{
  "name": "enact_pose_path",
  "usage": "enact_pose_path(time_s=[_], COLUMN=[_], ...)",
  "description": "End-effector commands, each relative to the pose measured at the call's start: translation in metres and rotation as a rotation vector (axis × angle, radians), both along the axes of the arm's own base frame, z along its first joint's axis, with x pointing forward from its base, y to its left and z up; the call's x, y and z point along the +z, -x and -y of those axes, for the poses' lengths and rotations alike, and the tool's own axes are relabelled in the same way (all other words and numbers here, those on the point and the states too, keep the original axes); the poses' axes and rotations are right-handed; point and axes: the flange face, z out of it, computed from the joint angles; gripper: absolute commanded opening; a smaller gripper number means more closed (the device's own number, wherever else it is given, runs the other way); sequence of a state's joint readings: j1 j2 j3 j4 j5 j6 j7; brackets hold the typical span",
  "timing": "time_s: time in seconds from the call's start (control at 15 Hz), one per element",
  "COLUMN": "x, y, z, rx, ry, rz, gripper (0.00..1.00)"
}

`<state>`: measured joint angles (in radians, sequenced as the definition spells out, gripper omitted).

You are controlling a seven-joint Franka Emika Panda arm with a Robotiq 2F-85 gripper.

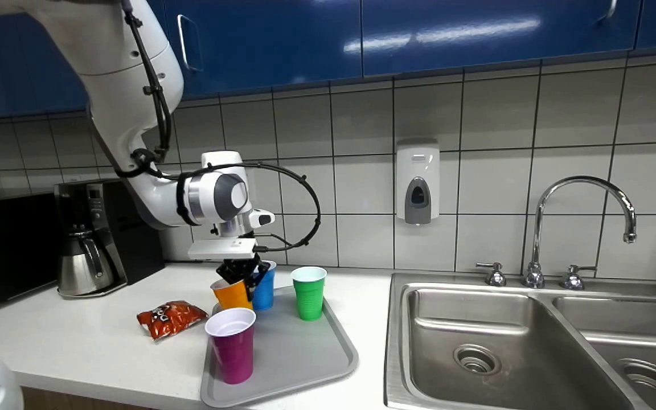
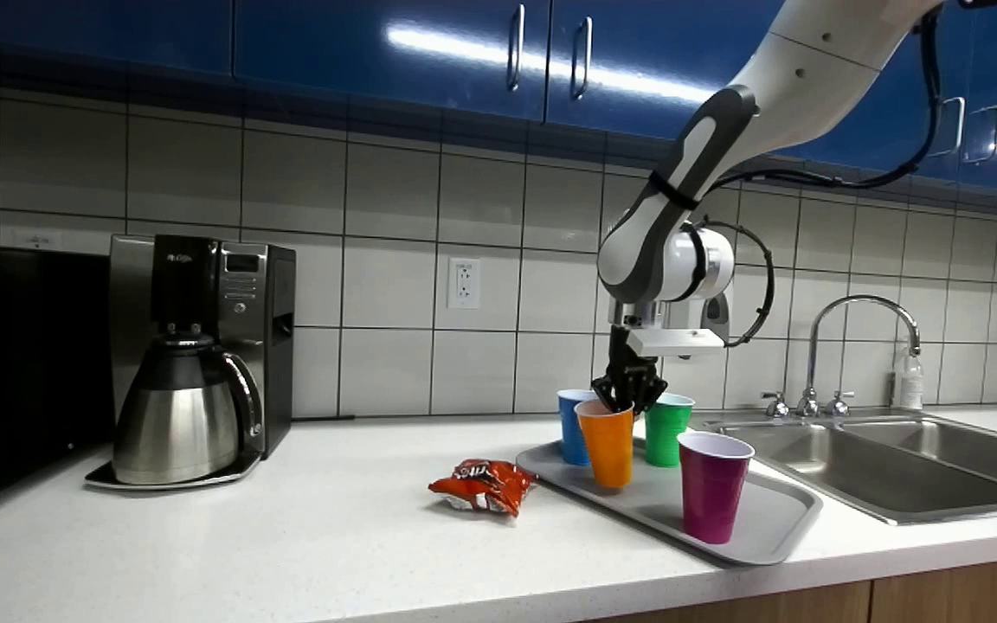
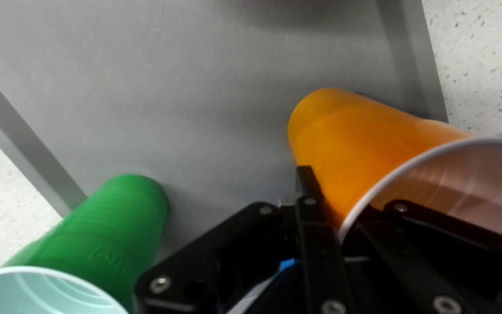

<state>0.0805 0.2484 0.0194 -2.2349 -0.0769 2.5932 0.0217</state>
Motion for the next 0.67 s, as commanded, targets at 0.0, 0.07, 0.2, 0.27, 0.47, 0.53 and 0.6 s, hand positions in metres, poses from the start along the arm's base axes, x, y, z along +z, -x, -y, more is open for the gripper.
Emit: enact_pose_path(time_s=[0.0,0.07,0.2,0.27,0.47,0.53,0.6], x=[0.000,-0.001,-0.002,-0.003,-0.007,-0.008,-0.008], y=[-0.007,-0.007,-0.008,-0.008,-0.009,-0.009,-0.009], z=[-0.003,-0.004,-0.008,-0.009,-0.012,-0.013,-0.014], rx=[0.016,0.017,0.017,0.017,0.015,0.015,0.016], ry=[-0.029,-0.034,-0.043,-0.046,-0.051,-0.053,-0.054], rz=[0.018,0.022,0.027,0.029,0.028,0.027,0.026], gripper=[0.00,0.00,0.00,0.00,0.00,0.00,0.00])
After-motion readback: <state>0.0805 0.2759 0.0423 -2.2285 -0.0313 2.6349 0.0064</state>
